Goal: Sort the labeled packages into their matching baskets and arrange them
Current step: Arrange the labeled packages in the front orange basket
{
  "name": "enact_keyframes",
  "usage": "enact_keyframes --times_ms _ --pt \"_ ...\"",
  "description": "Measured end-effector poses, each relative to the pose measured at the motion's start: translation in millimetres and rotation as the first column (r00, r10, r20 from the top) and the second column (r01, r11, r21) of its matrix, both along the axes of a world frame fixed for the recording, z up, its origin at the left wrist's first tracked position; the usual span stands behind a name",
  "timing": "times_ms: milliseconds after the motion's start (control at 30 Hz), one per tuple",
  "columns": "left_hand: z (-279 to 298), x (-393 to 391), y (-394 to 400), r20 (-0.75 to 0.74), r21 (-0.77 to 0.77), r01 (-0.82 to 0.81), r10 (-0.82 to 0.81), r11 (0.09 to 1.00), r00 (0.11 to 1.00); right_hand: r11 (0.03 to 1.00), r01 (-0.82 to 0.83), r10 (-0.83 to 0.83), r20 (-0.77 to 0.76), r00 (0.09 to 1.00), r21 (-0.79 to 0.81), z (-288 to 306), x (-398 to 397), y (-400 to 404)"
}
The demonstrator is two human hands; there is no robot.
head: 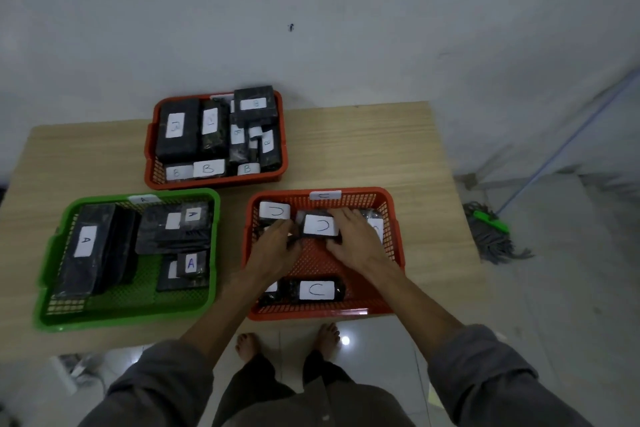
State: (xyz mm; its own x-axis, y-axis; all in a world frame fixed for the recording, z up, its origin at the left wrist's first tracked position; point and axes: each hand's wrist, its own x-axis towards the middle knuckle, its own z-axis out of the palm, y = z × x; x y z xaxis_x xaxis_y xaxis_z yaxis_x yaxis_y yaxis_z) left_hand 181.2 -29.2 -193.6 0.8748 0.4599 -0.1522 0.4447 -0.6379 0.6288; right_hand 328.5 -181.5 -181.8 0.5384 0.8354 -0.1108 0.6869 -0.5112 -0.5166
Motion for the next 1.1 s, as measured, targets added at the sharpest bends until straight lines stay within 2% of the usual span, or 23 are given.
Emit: enact_keyframes --times_ms 167,300,467,567,667,767,1100 --pt "-5 11 -15 -0.032 -0.004 -0.027 0.027 1.000 0.999 0.987 0.122 -0.102 -0.180 0.978 0.106 9 13 -22" --pt "-9 16 -22 -0.073 0.004 -0.008 0.008 1.000 0.997 0.976 0.205 -0.168 -0.342 0.925 0.077 8 20 -21" --pt "-10 18 -15 -0.148 -0.003 -0.014 0.013 1.000 0.989 0.967 0.226 -0.165 -0.385 0.908 0.119 8 10 -10" --pt "-8 8 1 -0.153 -0.002 -0.035 0.034 0.999 0.988 0.988 0.116 -0.076 -0.330 0.941 0.104 8 0 -10" --pt "-7 -5 19 -0.168 0.011 -0.075 0.076 0.997 0.983 0.994 -0.097 0.074 -0.328 0.942 -0.052 0 -10 -10" --pt "-6 -15 30 -0.202 0.047 -0.079 0.087 0.996 0.976 0.945 -0.250 0.166 -0.351 0.922 -0.209 -9 -22 -5" --pt "-7 -26 25 -0.152 0.087 -0.054 0.067 0.995 0.986 0.934 -0.275 0.187 -0.345 0.920 -0.227 -27 -37 13"
